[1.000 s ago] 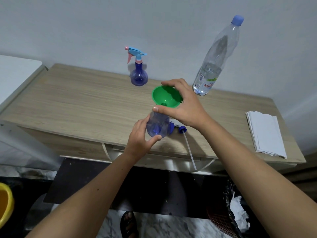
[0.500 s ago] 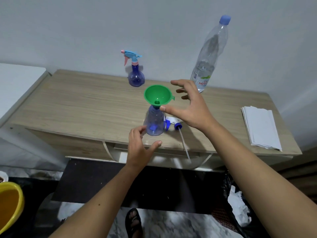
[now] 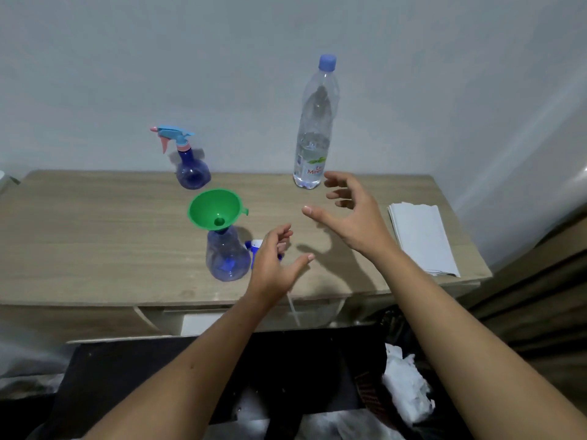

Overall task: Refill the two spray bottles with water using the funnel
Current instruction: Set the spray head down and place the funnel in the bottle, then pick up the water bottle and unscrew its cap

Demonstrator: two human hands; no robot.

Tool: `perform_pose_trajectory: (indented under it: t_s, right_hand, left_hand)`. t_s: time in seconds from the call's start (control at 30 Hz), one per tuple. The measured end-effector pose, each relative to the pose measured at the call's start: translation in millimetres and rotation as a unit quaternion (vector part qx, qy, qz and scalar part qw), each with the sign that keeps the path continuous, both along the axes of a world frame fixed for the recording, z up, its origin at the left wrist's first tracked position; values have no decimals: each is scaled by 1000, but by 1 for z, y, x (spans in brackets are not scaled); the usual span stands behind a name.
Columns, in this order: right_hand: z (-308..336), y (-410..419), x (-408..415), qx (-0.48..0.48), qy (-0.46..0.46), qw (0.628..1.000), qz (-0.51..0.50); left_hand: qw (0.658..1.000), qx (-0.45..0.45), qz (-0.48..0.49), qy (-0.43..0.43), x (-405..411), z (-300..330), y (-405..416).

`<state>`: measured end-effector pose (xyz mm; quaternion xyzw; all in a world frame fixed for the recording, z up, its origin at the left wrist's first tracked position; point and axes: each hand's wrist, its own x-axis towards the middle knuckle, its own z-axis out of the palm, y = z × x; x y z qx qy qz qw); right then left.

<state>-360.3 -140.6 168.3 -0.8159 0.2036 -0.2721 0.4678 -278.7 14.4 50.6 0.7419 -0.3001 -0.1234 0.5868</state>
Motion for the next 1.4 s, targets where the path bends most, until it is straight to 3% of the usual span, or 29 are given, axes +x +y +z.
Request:
perform_pose_trajectory:
  t_s: [0.3, 0.57, 0.73, 0.83, 1.07, 1.4]
  right_hand:
    - [-8, -100, 59, -7, 12, 1000, -27]
    - [-26, -160, 131, 16, 16, 1000, -18]
    - [-27, -180, 176, 52, -25, 998, -10]
    - [-28, -183, 186, 65, -34, 997, -9]
    - [-20, -167, 167, 84, -33, 996, 3]
    - [-12, -109, 56, 93, -2, 996, -11]
  left_hand:
    - [1000, -12, 14, 7, 66, 5, -111]
    - [993, -15, 102, 51, 135, -1, -186]
    - [989, -53, 88, 109, 159, -9, -211]
    - [989, -67, 83, 98, 164, -11, -213]
    - [989, -63, 100, 87, 149, -4, -199]
    - [990, -52, 54, 116, 50, 1, -132]
